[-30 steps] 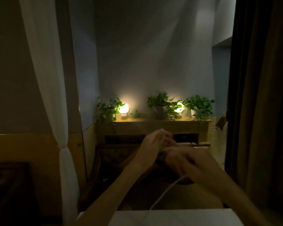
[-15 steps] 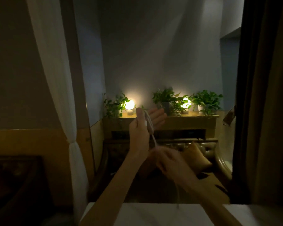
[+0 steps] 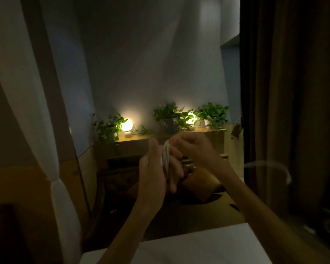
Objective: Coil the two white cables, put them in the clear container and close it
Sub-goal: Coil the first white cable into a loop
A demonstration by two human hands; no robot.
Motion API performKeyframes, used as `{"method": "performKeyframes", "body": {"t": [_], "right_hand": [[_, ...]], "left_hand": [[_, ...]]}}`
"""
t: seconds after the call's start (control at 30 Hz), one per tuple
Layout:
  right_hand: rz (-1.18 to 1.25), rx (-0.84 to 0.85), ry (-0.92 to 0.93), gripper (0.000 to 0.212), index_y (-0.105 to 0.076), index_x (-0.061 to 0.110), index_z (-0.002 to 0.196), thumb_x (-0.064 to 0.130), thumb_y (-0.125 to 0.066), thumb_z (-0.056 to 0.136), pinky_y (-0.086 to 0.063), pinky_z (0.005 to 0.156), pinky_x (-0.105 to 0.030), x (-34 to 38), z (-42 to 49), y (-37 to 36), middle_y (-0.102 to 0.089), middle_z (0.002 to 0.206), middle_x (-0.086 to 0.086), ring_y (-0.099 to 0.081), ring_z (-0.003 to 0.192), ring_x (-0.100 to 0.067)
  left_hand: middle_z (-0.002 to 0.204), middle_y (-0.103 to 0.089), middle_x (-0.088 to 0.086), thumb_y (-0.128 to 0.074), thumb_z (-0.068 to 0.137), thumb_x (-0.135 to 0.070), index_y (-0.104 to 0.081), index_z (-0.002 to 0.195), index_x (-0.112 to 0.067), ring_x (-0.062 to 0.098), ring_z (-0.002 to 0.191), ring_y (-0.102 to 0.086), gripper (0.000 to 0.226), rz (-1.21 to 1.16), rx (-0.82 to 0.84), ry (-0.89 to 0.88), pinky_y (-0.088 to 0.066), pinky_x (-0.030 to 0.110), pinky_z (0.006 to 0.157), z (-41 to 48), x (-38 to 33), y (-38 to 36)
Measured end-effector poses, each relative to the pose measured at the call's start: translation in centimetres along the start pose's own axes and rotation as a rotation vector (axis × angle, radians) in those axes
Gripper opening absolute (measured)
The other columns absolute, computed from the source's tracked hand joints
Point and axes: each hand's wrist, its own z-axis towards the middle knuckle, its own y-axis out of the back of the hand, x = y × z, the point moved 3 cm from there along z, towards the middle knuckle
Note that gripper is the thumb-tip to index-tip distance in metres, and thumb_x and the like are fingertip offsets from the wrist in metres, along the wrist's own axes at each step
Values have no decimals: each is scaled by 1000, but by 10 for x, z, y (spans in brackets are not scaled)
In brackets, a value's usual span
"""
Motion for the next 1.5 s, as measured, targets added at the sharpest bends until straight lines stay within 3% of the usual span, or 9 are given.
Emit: {"method": "performKeyframes", "body": {"t": [0.2,0.43,0.57,0.7,0.8,0.97,1.07,1.27,1.5], "right_hand": [[-125,75,-204,31,-66,15,89,28,-41,100,-40,53,-15,-35,-50,-53,-62,67,2,-55,54,2],[-814,31,108,15,-63,38,100,40,-53,90,-47,71,-23,-11,-41,-13,-65,85,18,-61,74,-3],[-272,-68,97,13,-70,31,83,31,-58,86,-52,70,-21,-25,-14,4,-69,85,13,-65,78,-6],[109,51,-179,24,-69,22,93,11,-48,97,-51,60,-16,-45,-29,-45,-68,83,-1,-65,71,-2],[-137,193,-130,23,-59,35,113,27,-42,100,-48,59,-16,-30,-64,-71,-63,83,10,-61,71,1],[-852,138,129,22,-57,35,113,40,-50,93,-48,84,-26,-7,-38,-28,-64,109,11,-61,99,-8],[-483,-30,273,8,-62,29,94,29,-60,85,-45,72,-12,-14,-18,-10,-64,87,15,-59,80,7],[441,24,-283,29,-65,24,118,27,-43,99,-55,86,-22,-40,-40,-58,-72,109,4,-66,104,-5],[565,-68,-537,27,-64,36,112,21,-51,94,-57,72,-21,-79,-71,-82,-73,104,8,-69,98,-7]], "left_hand": [[87,-77,4,-22,102,-42,-66,95,-10,20,85,-74,55,-206,-251,-13,-59,27,70,51,12,25],[57,-67,-7,-33,93,-44,-64,74,-21,13,48,-61,43,366,73,98,-48,28,49,3,71,30],[49,-62,8,-25,94,-41,-64,75,-3,19,30,-45,58,137,5,47,-35,22,32,-32,37,12],[75,-74,12,-24,98,-44,-67,93,0,23,60,-69,62,-26,-173,11,-55,30,49,0,16,18],[91,-75,13,-23,101,-37,-61,104,6,22,82,-74,57,-10,-249,-12,-58,23,67,34,25,36],[47,-52,-7,-35,93,-41,-58,57,-10,7,43,-48,53,317,-73,29,-38,18,46,7,54,39],[37,-48,0,-28,96,-45,-57,56,-11,11,27,-38,61,162,5,115,-29,17,31,-15,43,20],[42,-51,2,-35,98,-44,-61,77,-3,11,30,-45,53,-254,-288,304,-38,18,32,5,56,25],[55,-60,3,-44,97,-43,-64,86,-5,12,48,-58,44,-94,-269,715,-48,25,50,-3,103,44]]}}
